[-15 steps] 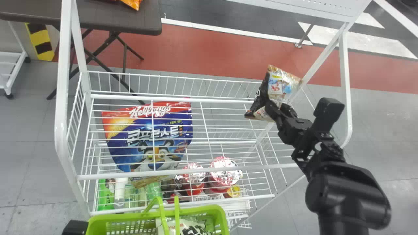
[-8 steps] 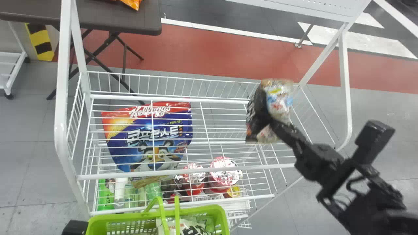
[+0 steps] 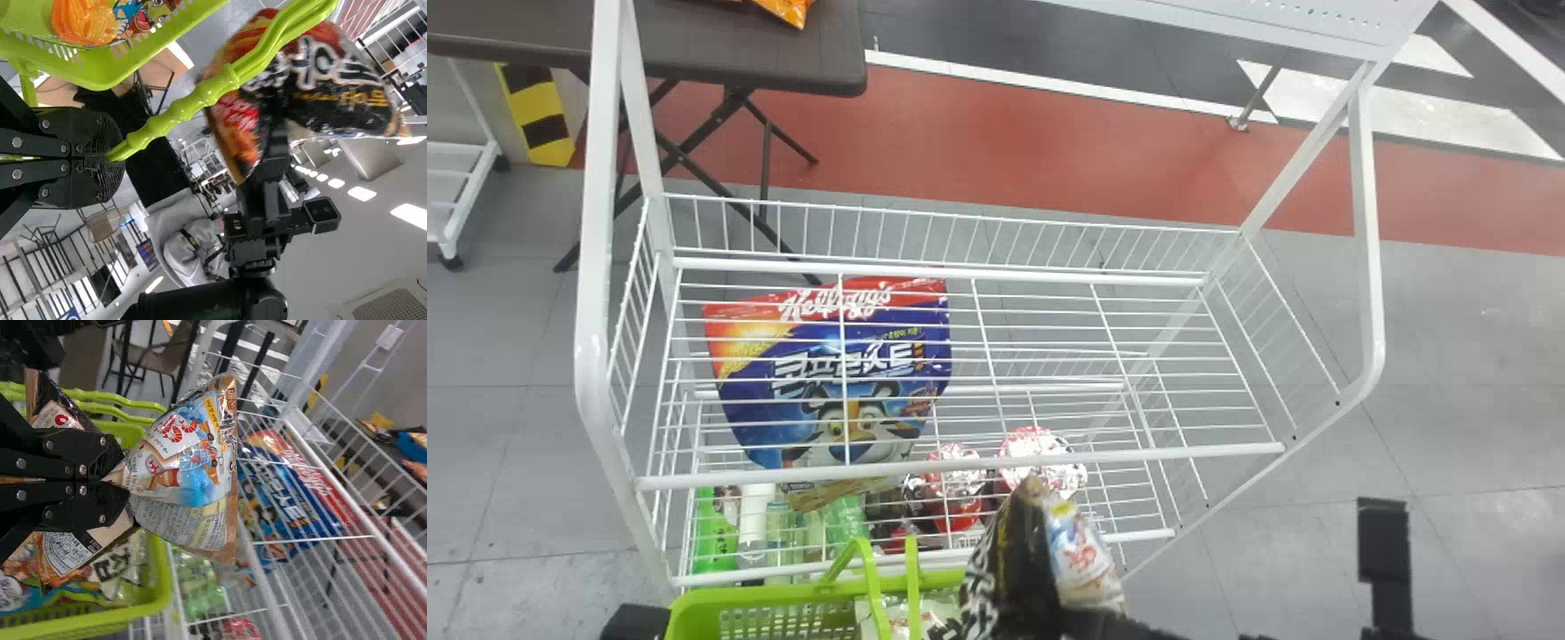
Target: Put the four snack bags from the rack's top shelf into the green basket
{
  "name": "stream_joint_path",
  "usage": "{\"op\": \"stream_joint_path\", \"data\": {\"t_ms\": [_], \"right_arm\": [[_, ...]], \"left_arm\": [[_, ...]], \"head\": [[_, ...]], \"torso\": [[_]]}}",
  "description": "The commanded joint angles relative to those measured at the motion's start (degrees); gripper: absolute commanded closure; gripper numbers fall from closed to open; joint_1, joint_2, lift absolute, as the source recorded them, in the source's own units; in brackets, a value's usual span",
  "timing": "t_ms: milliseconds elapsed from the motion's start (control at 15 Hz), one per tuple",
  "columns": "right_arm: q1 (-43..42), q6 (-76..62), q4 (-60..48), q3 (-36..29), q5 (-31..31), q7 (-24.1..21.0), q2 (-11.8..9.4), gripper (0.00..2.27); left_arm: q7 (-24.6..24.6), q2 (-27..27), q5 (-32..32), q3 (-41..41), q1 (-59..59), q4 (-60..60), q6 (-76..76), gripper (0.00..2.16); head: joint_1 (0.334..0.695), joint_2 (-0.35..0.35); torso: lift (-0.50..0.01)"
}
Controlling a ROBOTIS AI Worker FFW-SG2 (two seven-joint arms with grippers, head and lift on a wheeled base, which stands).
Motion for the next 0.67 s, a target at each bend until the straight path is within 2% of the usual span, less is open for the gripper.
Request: {"op": "stream_joint_path", "data": {"t_ms": [0, 133, 333, 467, 600], "right_arm": [[1.45, 0.38, 2.51, 4.05, 1.86, 0.13, 0.23, 2.13], [1.71, 0.38, 6.46, 8.36, 3.18, -0.05, 0.00, 2.13], [2.24, 0.38, 9.45, 15.83, 8.10, -0.84, -2.11, 2.13], [3.12, 0.38, 9.36, 19.26, 11.53, -4.26, -3.08, 2.13], [3.47, 0.38, 8.40, 20.49, 15.13, -7.16, -3.16, 2.13]], "left_arm": [[-0.01, -0.02, 0.00, -0.15, 0.00, -0.02, 0.00, 2.11], [-0.01, -0.02, -0.09, -0.15, 0.09, -0.10, 0.00, 2.11], [-0.01, -0.11, -0.18, -0.06, 0.09, -0.10, 0.00, 2.11], [-0.01, -0.11, -0.18, -0.06, 0.09, -0.10, 0.00, 2.11], [-0.01, -0.11, -0.18, -0.06, 0.18, -0.10, 0.00, 2.11]], "head": [[0.695, -0.350], [0.695, -0.350], [0.695, -0.350], [0.695, -0.350], [0.695, -0.350]], "torso": [[0.000], [0.000], [0.000], [0.000], [0.000]]}}
